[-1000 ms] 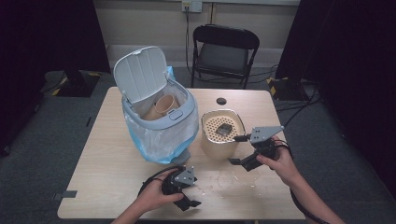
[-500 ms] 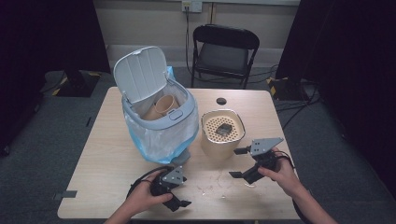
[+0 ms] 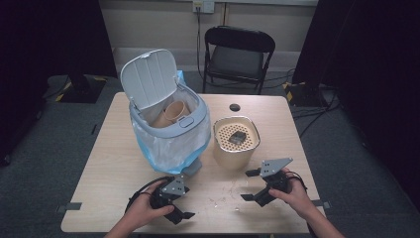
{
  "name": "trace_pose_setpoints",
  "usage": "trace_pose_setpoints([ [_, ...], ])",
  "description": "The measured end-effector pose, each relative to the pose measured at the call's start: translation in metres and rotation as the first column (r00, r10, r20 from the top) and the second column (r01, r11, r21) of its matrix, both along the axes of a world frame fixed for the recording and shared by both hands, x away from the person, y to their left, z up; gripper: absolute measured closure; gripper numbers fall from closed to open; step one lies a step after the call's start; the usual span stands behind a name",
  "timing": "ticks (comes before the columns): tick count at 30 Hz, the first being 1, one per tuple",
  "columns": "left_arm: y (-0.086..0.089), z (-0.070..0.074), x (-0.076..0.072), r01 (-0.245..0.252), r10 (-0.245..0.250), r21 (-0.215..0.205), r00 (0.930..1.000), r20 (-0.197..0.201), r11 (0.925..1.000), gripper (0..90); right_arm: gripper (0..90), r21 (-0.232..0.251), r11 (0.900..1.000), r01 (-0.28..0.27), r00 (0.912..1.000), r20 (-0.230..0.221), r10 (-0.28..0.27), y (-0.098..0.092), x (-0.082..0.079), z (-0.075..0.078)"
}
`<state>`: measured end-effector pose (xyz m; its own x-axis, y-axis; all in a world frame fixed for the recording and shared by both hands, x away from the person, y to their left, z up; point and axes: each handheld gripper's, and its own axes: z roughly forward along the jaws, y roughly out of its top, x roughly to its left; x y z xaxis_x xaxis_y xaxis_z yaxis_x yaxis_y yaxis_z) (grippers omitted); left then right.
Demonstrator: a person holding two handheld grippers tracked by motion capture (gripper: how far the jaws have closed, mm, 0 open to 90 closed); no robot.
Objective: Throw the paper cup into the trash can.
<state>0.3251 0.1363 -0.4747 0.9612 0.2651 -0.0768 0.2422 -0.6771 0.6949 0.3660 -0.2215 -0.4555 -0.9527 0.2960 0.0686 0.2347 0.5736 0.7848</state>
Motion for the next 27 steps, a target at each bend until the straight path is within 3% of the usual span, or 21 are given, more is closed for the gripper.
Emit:
trace_pose_setpoints([
  [2,0.002,-0.001,-0.001,-0.011,0.011,-0.017,0.9999,-0.005,0.9998,16.0,13.8,-0.004,1.0,0.004,1.0,-0.003,-0.004,0.0,-0.001,-0.004],
  [5,0.007,-0.001,0.0,-0.013,0.013,-0.002,0.9999,0.003,0.9999,16.0,13.8,-0.01,1.0,0.019,0.9998,-0.004,-0.019,-0.001,0.0,-0.011],
  [7,0.01,-0.002,-0.001,-0.023,0.023,-0.015,0.9997,-0.002,0.9996,16.0,13.8,-0.02,1.0,0.023,0.9997,-0.003,-0.023,-0.001,0.0,-0.017],
  [8,0.012,0.0,-0.001,-0.019,0.019,0.002,0.9998,0.003,0.9998,16.0,13.8,-0.025,0.999,0.024,0.9997,0.005,-0.024,-0.001,-0.001,-0.02],
  [9,0.012,-0.001,-0.001,-0.023,0.023,-0.016,0.9997,0.002,0.9996,16.0,13.8,-0.027,0.999,0.017,0.9998,0.006,-0.017,-0.001,-0.001,-0.023],
  [11,0.016,0.001,-0.001,-0.037,0.037,0.009,0.9992,0.018,0.9993,16.2,13.9,-0.046,0.999,0.013,0.9998,0.016,-0.012,0.0,-0.001,-0.027],
  [14,0.021,0.003,0.0,-0.05,0.05,0.01,0.9986,0.014,0.9987,16.0,14.0,-0.065,0.998,0.013,0.9997,0.02,-0.012,0.001,-0.001,-0.033],
  [15,0.022,0.002,0.0,-0.052,0.052,-0.006,0.9985,0.015,0.9986,15.9,13.9,-0.076,0.997,0.018,0.9995,0.025,-0.016,0.002,-0.001,-0.035],
  [27,0.038,0.005,-0.001,-0.087,0.087,0.004,0.9961,0.016,0.9962,15.9,13.8,-0.099,0.995,0.027,0.9985,0.05,-0.022,0.005,0.0,-0.044],
])
